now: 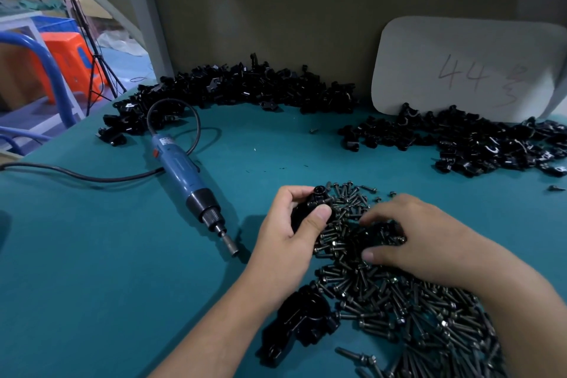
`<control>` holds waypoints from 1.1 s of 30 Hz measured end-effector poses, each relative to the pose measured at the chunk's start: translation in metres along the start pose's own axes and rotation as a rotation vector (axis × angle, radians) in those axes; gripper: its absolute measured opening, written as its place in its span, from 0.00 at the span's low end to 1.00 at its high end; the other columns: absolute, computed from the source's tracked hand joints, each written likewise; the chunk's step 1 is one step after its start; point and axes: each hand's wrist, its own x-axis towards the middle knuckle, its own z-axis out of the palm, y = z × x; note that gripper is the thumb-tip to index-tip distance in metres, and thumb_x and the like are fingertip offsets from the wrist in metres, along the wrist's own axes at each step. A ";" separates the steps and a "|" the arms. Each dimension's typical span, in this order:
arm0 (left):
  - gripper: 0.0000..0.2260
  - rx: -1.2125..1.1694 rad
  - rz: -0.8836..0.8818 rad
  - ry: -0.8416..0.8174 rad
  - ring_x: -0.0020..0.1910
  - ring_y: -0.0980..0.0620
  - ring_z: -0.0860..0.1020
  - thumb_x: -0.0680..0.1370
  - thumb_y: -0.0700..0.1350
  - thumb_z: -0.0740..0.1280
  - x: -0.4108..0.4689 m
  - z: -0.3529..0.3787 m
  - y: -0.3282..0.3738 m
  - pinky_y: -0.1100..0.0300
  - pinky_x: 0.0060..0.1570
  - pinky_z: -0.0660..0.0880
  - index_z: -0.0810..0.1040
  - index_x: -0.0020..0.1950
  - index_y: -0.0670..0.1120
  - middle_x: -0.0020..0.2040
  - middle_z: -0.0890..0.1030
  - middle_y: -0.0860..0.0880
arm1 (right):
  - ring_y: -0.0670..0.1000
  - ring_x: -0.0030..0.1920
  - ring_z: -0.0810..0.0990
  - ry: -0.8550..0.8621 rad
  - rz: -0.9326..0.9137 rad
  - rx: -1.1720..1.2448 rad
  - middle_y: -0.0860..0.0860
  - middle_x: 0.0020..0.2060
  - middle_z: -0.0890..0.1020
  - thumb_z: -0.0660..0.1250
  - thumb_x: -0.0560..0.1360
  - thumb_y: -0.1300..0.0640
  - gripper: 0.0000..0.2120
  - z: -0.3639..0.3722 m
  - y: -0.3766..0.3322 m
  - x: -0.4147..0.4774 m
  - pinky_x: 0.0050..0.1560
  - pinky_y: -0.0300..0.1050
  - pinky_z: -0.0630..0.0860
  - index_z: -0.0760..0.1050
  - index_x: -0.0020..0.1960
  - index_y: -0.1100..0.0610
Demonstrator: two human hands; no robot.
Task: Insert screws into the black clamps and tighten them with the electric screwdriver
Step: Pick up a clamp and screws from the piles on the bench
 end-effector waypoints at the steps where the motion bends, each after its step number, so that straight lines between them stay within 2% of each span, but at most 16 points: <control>1: 0.14 -0.018 -0.006 0.006 0.64 0.51 0.81 0.72 0.66 0.68 0.000 0.000 0.000 0.47 0.70 0.74 0.76 0.55 0.66 0.61 0.83 0.57 | 0.46 0.60 0.72 -0.002 0.012 0.007 0.40 0.58 0.72 0.75 0.72 0.39 0.18 0.001 -0.002 0.000 0.64 0.48 0.72 0.75 0.59 0.36; 3: 0.13 -0.065 -0.019 0.011 0.64 0.50 0.81 0.73 0.64 0.70 0.001 0.001 0.000 0.48 0.69 0.74 0.77 0.56 0.64 0.61 0.83 0.54 | 0.44 0.54 0.74 0.036 0.016 0.047 0.40 0.56 0.74 0.77 0.73 0.45 0.12 0.002 -0.006 0.001 0.58 0.45 0.73 0.77 0.51 0.37; 5: 0.13 -0.155 -0.042 0.004 0.61 0.49 0.83 0.77 0.58 0.72 0.001 0.002 0.002 0.53 0.64 0.78 0.77 0.59 0.57 0.59 0.84 0.51 | 0.40 0.48 0.74 0.058 0.011 0.055 0.39 0.51 0.75 0.78 0.73 0.48 0.10 0.003 -0.007 0.002 0.51 0.41 0.71 0.77 0.45 0.38; 7: 0.15 -0.297 -0.068 0.010 0.59 0.48 0.85 0.78 0.52 0.73 0.001 0.003 0.005 0.59 0.59 0.80 0.76 0.60 0.47 0.55 0.85 0.49 | 0.40 0.44 0.73 0.079 0.017 0.048 0.39 0.47 0.74 0.77 0.74 0.51 0.10 0.003 -0.005 0.004 0.42 0.37 0.68 0.77 0.42 0.41; 9: 0.17 -0.457 -0.118 0.032 0.57 0.48 0.85 0.75 0.48 0.71 0.002 0.003 0.010 0.59 0.57 0.81 0.76 0.60 0.42 0.54 0.86 0.47 | 0.40 0.42 0.73 0.092 0.022 0.061 0.40 0.45 0.75 0.76 0.75 0.54 0.10 0.002 -0.004 0.004 0.38 0.34 0.66 0.77 0.42 0.43; 10: 0.17 -0.552 -0.157 0.038 0.56 0.47 0.86 0.74 0.47 0.71 0.002 0.002 0.012 0.58 0.56 0.82 0.76 0.60 0.40 0.54 0.86 0.45 | 0.40 0.42 0.73 0.074 0.023 0.056 0.39 0.46 0.75 0.76 0.75 0.53 0.09 0.003 -0.003 0.003 0.40 0.34 0.68 0.77 0.45 0.43; 12: 0.18 -0.761 -0.243 0.016 0.57 0.44 0.86 0.74 0.43 0.71 0.001 0.000 0.018 0.56 0.55 0.82 0.76 0.61 0.37 0.55 0.86 0.40 | 0.41 0.46 0.74 0.028 0.041 0.029 0.38 0.52 0.76 0.76 0.75 0.51 0.12 0.003 -0.003 0.002 0.50 0.37 0.72 0.78 0.56 0.40; 13: 0.19 -0.843 -0.280 -0.009 0.58 0.43 0.85 0.75 0.42 0.71 0.001 -0.001 0.020 0.55 0.55 0.83 0.75 0.63 0.35 0.57 0.86 0.38 | 0.42 0.47 0.74 0.024 0.060 0.023 0.38 0.52 0.76 0.76 0.75 0.50 0.13 0.002 -0.004 0.002 0.52 0.38 0.73 0.79 0.58 0.40; 15: 0.21 -0.937 -0.335 -0.058 0.59 0.41 0.85 0.76 0.40 0.70 -0.001 -0.004 0.024 0.54 0.55 0.83 0.73 0.66 0.32 0.58 0.85 0.36 | 0.40 0.44 0.76 0.054 0.074 0.041 0.39 0.46 0.78 0.76 0.75 0.51 0.07 0.001 -0.004 0.002 0.42 0.34 0.71 0.79 0.47 0.40; 17: 0.23 -0.972 -0.379 -0.088 0.59 0.39 0.85 0.77 0.40 0.70 -0.002 -0.005 0.026 0.53 0.54 0.83 0.72 0.68 0.31 0.60 0.84 0.34 | 0.40 0.40 0.76 0.070 0.089 0.041 0.41 0.41 0.79 0.75 0.76 0.54 0.11 0.002 -0.002 0.003 0.35 0.33 0.67 0.78 0.39 0.43; 20: 0.26 -1.007 -0.419 -0.115 0.60 0.38 0.84 0.77 0.41 0.71 -0.002 -0.008 0.027 0.52 0.54 0.83 0.70 0.72 0.31 0.62 0.83 0.33 | 0.43 0.39 0.77 0.087 0.100 0.069 0.44 0.40 0.80 0.71 0.79 0.56 0.10 0.001 -0.001 0.003 0.35 0.36 0.69 0.77 0.41 0.44; 23: 0.31 -1.023 -0.424 -0.125 0.61 0.39 0.84 0.74 0.41 0.76 -0.002 -0.009 0.026 0.54 0.54 0.83 0.69 0.72 0.32 0.63 0.82 0.32 | 0.48 0.40 0.81 0.205 0.026 0.256 0.46 0.39 0.81 0.68 0.81 0.55 0.08 -0.005 -0.001 0.001 0.38 0.42 0.77 0.77 0.46 0.43; 26: 0.30 -1.009 -0.409 -0.160 0.60 0.42 0.84 0.72 0.40 0.76 -0.002 -0.010 0.025 0.56 0.54 0.83 0.72 0.70 0.32 0.62 0.83 0.34 | 0.48 0.43 0.86 0.285 -0.161 0.644 0.47 0.40 0.87 0.69 0.80 0.56 0.09 -0.012 -0.011 -0.005 0.51 0.50 0.83 0.82 0.47 0.43; 28: 0.28 -1.017 -0.406 -0.182 0.61 0.43 0.84 0.73 0.40 0.75 -0.002 -0.010 0.023 0.57 0.54 0.82 0.72 0.69 0.33 0.62 0.83 0.35 | 0.46 0.44 0.87 0.312 -0.260 0.807 0.46 0.41 0.88 0.72 0.78 0.57 0.09 -0.012 -0.019 -0.008 0.54 0.47 0.81 0.83 0.48 0.42; 33: 0.26 -1.004 -0.378 -0.244 0.63 0.44 0.83 0.76 0.40 0.73 -0.001 -0.009 0.021 0.58 0.57 0.81 0.70 0.71 0.33 0.65 0.82 0.35 | 0.43 0.41 0.86 0.362 -0.338 0.736 0.44 0.38 0.87 0.74 0.76 0.61 0.09 -0.010 -0.030 -0.009 0.49 0.35 0.81 0.85 0.46 0.46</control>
